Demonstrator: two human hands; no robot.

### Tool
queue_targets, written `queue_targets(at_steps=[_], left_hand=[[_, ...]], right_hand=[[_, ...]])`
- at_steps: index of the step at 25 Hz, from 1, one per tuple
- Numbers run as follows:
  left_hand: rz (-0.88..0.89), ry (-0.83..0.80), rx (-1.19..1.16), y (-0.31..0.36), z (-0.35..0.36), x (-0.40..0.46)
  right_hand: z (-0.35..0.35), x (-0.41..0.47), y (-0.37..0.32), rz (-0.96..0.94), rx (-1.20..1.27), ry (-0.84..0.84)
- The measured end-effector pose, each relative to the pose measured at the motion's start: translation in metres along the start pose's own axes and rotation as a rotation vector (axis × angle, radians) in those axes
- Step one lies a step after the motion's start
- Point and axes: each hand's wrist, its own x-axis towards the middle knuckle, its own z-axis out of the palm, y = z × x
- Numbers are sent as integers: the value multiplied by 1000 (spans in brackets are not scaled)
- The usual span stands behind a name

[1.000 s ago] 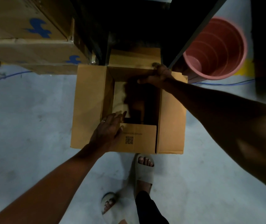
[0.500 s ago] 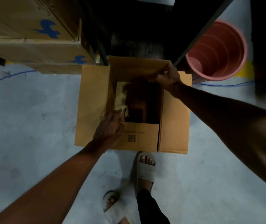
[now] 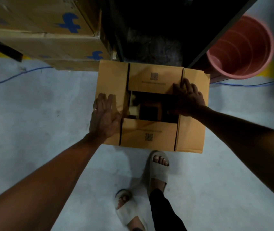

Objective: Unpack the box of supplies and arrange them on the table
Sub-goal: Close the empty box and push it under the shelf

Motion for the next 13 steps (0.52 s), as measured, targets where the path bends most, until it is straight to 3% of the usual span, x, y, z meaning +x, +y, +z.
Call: queue_targets(at_steps=[3, 8, 13], left_hand=[[-186, -120, -10, -18, 2, 0], [-216, -247, -104, -32, 6, -8], [-225, -143, -243, -32, 3, -19]], right_hand=[[2, 1, -8, 45, 5, -8], [1, -11, -11, 18, 131, 59], [4, -40, -6, 25, 249, 128]])
